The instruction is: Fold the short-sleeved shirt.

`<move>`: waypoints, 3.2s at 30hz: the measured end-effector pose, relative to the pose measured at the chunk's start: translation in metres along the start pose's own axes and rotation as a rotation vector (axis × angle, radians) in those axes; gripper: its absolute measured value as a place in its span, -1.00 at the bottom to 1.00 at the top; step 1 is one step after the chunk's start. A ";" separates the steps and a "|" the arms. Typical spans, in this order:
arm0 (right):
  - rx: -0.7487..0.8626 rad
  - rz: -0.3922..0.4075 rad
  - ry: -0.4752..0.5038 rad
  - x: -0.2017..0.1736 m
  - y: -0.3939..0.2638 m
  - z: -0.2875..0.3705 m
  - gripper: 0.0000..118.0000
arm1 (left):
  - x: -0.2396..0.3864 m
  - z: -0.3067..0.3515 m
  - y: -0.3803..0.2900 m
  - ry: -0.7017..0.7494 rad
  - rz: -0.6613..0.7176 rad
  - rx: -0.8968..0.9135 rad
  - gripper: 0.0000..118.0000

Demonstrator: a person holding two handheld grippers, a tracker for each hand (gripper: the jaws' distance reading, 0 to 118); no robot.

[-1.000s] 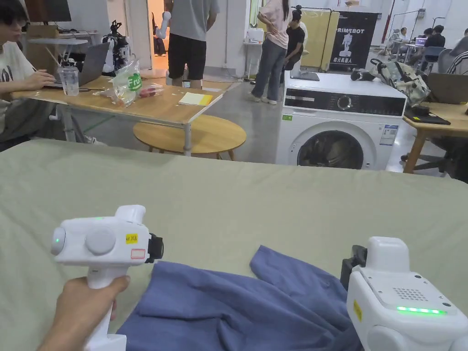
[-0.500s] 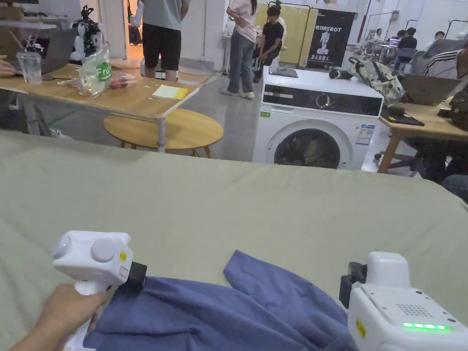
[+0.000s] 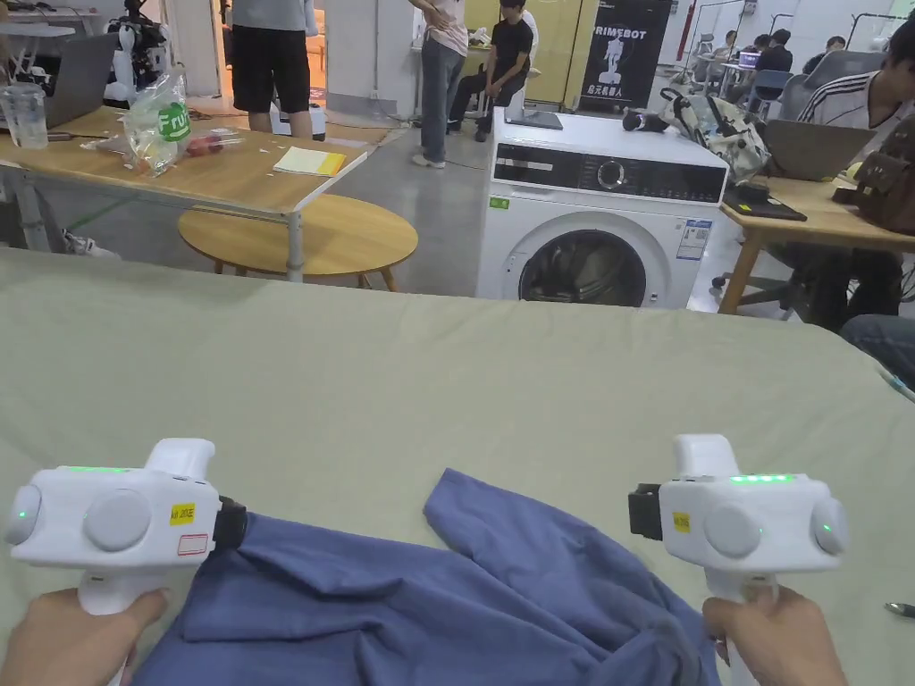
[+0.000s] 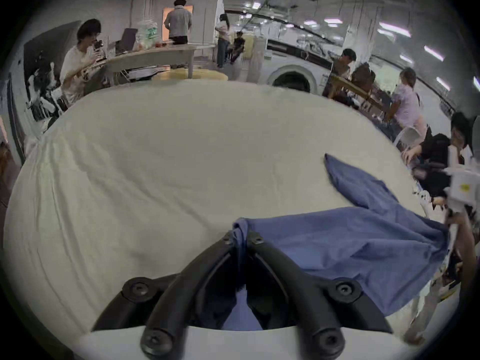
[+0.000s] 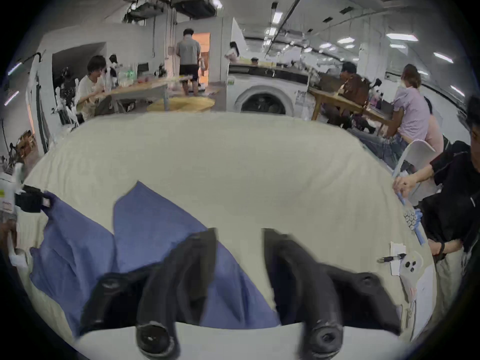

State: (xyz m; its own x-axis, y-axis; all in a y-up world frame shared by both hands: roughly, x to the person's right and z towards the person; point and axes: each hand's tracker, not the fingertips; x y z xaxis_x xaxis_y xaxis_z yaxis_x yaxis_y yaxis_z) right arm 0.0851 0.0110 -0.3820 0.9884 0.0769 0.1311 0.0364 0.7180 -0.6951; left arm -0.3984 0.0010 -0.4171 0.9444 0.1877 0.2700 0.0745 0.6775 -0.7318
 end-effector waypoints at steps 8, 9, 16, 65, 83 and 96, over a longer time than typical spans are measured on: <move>-0.206 0.035 0.051 -0.005 -0.026 -0.066 -0.02 | 0.002 0.008 -0.016 0.000 0.025 -0.011 -1.00; -0.182 0.029 0.044 -0.005 -0.025 -0.062 -0.02 | 0.002 0.008 -0.017 0.000 0.029 -0.013 -1.00; -0.107 0.027 0.086 -0.001 -0.021 -0.033 -1.00 | 0.001 0.011 -0.010 -0.002 0.030 -0.001 -1.00; 0.718 -0.102 -0.222 0.083 0.320 0.270 -1.00 | 0.006 0.266 0.368 0.106 -0.044 0.565 -1.00; 0.576 -0.105 -0.193 0.065 0.192 0.234 -1.00 | -0.020 0.214 0.230 0.103 -0.062 0.458 -1.00; 0.397 -0.045 -0.214 0.063 -0.009 0.244 -1.00 | -0.020 0.228 0.019 0.037 -0.026 0.348 -1.00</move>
State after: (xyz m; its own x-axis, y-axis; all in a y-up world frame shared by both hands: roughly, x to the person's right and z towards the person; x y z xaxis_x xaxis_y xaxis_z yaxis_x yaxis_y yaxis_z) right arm 0.1113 0.1783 -0.1945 0.9329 0.1505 0.3271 -0.0218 0.9304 -0.3660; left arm -0.4891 0.1720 -0.2936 0.9551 0.1454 0.2582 -0.0086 0.8847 -0.4662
